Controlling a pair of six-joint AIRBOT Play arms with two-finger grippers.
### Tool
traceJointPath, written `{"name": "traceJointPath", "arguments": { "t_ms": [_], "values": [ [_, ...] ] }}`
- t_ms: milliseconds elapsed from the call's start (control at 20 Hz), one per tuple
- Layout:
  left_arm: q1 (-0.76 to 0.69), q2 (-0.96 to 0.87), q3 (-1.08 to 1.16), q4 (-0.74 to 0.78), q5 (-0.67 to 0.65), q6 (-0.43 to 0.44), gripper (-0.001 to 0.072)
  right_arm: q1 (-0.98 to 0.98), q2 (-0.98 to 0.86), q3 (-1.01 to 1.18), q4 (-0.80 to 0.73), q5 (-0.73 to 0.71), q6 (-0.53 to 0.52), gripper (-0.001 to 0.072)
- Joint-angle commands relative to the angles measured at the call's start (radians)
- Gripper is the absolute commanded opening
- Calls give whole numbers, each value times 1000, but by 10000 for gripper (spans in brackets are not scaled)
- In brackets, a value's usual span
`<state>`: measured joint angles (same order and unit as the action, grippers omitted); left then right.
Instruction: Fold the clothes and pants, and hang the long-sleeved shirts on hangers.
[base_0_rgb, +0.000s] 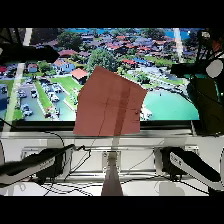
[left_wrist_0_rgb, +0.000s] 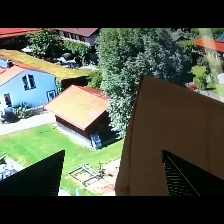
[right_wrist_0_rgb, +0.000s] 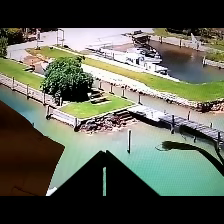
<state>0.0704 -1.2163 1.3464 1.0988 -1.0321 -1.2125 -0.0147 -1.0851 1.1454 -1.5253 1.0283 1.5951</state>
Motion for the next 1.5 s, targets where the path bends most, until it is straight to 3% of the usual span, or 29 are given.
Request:
{"name": "traceJointPath", "arguments": {
  "t_ms": [0,750,900,1050,1200,1300,1350,1450],
  "values": [
    [1,0,1,0,0,0,693,1,0,0,0,0,0,15],
    [1,0,1,-6,0,-3,693,1,0,0,19,0,-10,15],
    [1,1,1,-34,-9,-4,693,-24,0,-12,-63,40,-142,15],
    [9,1,1,-6,-143,-4,686,-94,0,-124,-21,234,-301,14],
    [35,16,-5,102,-321,11,535,-143,0,-362,249,377,-459,14],
    [80,53,-54,113,-357,17,534,-140,0,-537,518,349,-554,15],
    [106,80,-98,112,-357,24,534,-140,0,-618,656,292,-559,78],
    [172,151,-230,113,-356,50,534,-140,0,-744,867,198,-559,508]
  ]
}}
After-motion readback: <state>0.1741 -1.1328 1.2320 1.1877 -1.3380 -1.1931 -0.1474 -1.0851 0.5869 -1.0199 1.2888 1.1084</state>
